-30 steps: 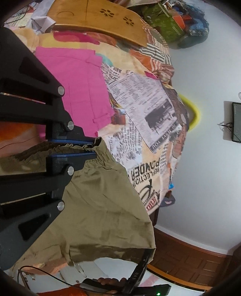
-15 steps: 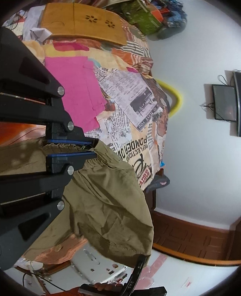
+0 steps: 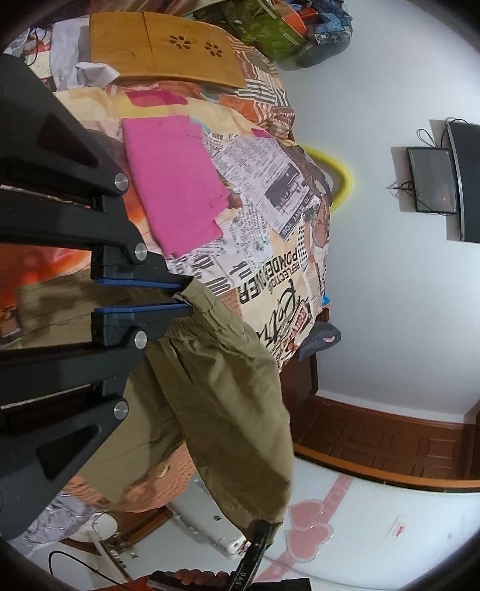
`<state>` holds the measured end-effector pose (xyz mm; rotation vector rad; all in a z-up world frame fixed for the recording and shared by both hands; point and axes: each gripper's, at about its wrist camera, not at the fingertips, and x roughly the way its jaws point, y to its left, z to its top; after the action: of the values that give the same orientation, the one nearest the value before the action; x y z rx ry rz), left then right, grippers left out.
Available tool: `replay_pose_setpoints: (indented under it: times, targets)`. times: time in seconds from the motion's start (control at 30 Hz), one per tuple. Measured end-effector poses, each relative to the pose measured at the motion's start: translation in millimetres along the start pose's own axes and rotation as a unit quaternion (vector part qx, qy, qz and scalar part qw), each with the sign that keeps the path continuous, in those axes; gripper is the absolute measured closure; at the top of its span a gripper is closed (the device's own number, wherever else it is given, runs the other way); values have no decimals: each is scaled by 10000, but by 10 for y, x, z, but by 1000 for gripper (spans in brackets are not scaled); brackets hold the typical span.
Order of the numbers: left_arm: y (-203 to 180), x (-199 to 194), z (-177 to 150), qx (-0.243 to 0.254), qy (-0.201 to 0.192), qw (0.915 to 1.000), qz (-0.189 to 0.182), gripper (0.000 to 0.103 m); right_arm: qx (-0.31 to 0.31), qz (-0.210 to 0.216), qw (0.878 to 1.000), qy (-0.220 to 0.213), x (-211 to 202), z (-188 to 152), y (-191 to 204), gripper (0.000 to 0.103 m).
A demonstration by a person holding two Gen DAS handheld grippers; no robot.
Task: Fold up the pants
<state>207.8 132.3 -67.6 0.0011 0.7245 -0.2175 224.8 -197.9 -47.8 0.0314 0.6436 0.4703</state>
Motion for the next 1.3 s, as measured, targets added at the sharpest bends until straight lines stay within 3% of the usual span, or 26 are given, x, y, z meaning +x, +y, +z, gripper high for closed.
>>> replay_pose_setpoints:
  times: [0.37, 0.63, 1.03, 1.17, 1.3]
  targets:
    - [-61, -269, -742, 116, 2, 9997, -193, 101, 12, 66, 9989, 472, -174, -823, 193, 92]
    - [-173, -107, -1170, 21, 500, 9986, -184, 101, -42, 11, 9969, 790, -123, -1325, 236, 92]
    - [-418, 20, -1257, -75, 782, 9969, -79, 100, -388, -324, 9894, 1363, -115, -1830, 271, 86]
    - [-553, -7, -1205, 1, 748, 9972, -68, 97, -383, -469, 9882, 1407, -262, -1868, 242, 67]
    - [-727, -15, -1148, 83, 707, 9973, -198, 95, -443, -638, 9885, 1301, -472, -1791, 237, 65]
